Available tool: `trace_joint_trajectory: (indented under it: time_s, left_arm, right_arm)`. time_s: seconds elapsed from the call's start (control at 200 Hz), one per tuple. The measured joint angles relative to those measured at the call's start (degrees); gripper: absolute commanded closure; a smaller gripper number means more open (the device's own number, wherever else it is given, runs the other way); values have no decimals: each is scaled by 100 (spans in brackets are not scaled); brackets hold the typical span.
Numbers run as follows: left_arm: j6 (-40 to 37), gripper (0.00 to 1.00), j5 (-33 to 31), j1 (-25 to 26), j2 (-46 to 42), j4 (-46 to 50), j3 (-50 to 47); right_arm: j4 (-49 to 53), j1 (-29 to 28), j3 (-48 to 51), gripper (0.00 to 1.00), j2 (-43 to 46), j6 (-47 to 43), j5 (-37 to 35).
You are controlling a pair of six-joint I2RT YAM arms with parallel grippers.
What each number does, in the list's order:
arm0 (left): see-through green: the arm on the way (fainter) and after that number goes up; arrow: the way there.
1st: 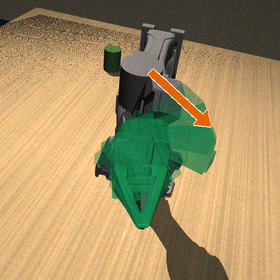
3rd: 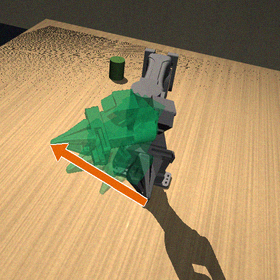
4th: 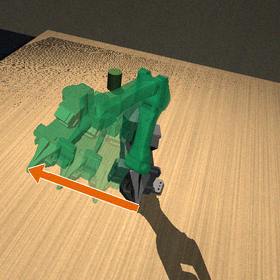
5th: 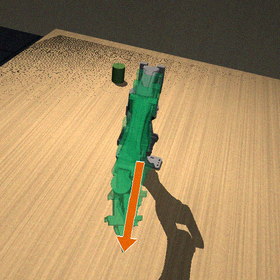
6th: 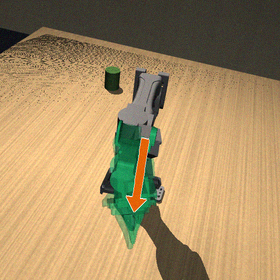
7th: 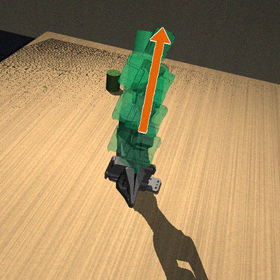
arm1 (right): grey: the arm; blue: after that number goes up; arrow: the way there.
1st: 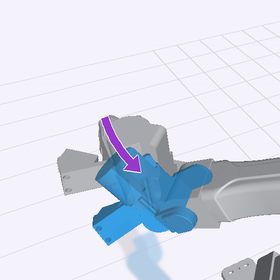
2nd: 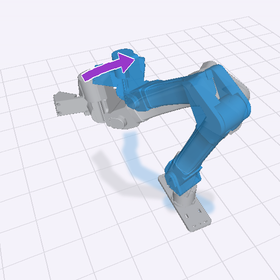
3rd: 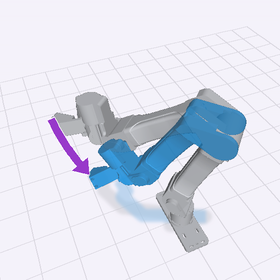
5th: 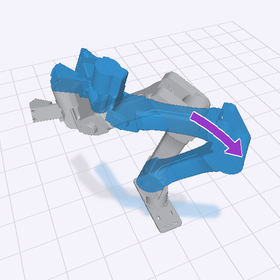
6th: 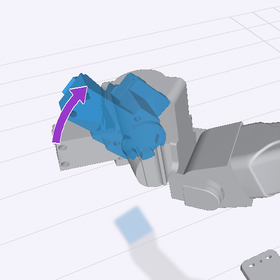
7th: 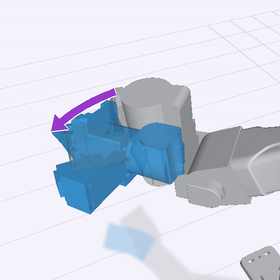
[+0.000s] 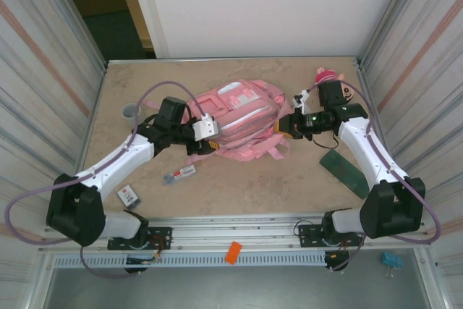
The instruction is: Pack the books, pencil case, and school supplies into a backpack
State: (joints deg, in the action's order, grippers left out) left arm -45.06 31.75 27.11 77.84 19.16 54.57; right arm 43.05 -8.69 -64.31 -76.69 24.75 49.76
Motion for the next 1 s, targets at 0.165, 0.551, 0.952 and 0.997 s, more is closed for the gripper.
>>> trace_joint_trajectory:
  time_s: [0.165, 0.551, 0.952, 0.997]
  left_arm:
    - [210, 100, 179, -2, 195, -151, 149]
    - [1805, 100, 164, 282, -868, -278, -291]
    - [2022, 25, -201, 378, -1043, -533, -660]
    - [1779, 21, -249, 378, -1082, -511, -660]
  right_arm:
    - [-175, 299, 42, 99, 0, 15, 57]
    - [-229, 509, 339, 94, -2, -146, -175]
    - [-555, 509, 396, 97, -55, -140, 79]
    - [-557, 509, 396, 97, -55, -142, 120]
